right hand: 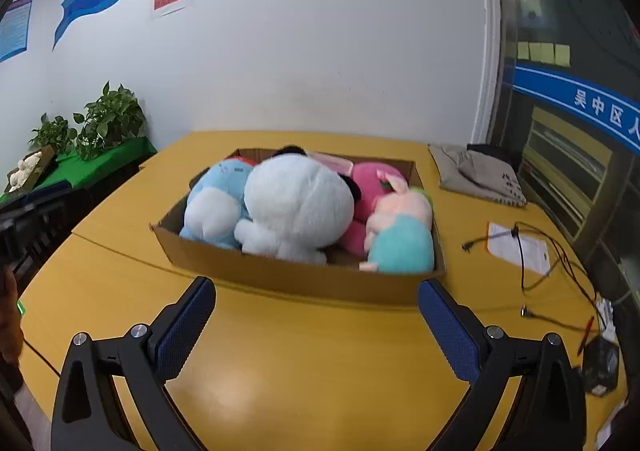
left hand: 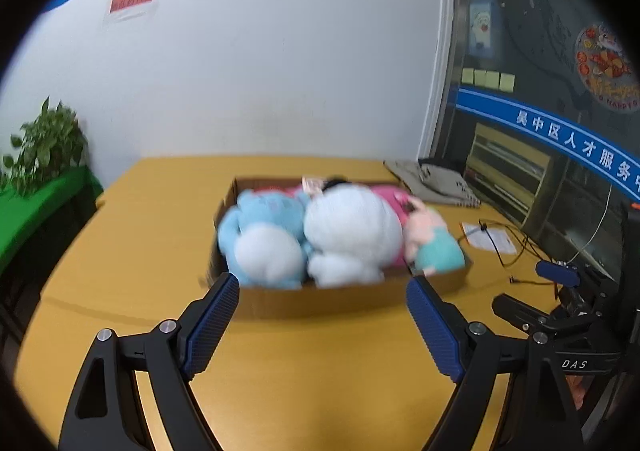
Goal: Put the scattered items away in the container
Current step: 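Withdraw both open grippers from the box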
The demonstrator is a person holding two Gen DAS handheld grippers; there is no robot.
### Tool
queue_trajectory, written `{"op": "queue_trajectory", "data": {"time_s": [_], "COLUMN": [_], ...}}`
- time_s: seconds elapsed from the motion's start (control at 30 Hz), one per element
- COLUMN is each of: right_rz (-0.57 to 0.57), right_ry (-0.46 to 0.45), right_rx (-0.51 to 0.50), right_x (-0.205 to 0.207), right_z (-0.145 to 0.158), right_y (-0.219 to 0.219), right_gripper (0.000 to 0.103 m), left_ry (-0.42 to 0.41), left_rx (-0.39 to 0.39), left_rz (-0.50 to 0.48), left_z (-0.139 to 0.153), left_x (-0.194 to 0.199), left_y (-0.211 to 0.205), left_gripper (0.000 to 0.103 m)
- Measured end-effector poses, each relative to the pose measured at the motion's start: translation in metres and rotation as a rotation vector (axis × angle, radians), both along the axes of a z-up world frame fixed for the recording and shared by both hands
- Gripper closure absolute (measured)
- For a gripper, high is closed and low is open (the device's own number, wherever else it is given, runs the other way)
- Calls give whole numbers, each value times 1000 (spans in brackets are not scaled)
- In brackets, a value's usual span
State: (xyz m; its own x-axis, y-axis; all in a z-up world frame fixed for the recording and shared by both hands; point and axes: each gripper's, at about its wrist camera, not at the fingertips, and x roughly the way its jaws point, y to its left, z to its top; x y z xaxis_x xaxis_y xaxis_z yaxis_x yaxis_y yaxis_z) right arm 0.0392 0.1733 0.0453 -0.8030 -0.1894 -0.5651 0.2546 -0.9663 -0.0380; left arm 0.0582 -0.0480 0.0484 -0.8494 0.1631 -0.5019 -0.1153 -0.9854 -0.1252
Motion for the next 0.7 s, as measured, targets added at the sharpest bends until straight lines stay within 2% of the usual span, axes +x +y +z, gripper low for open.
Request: {"op": "queue_trajectory", "data": {"time_s": [0.17,0.7], "right_rz": [-32,-91], "right_ry": [13,8], "right_rx": [27,8], "right_x": [13,11], "right_z": [-16,-26], "right_y": [1,24], "right_gripper": [0,0], "left_ry": [-33,-56], "left_rx": [-27,-44], "left_rz": [62,61], "left_z": [-21,-34], "left_x": [11,5], "left_y": [13,33], "left_gripper": [17,17]}}
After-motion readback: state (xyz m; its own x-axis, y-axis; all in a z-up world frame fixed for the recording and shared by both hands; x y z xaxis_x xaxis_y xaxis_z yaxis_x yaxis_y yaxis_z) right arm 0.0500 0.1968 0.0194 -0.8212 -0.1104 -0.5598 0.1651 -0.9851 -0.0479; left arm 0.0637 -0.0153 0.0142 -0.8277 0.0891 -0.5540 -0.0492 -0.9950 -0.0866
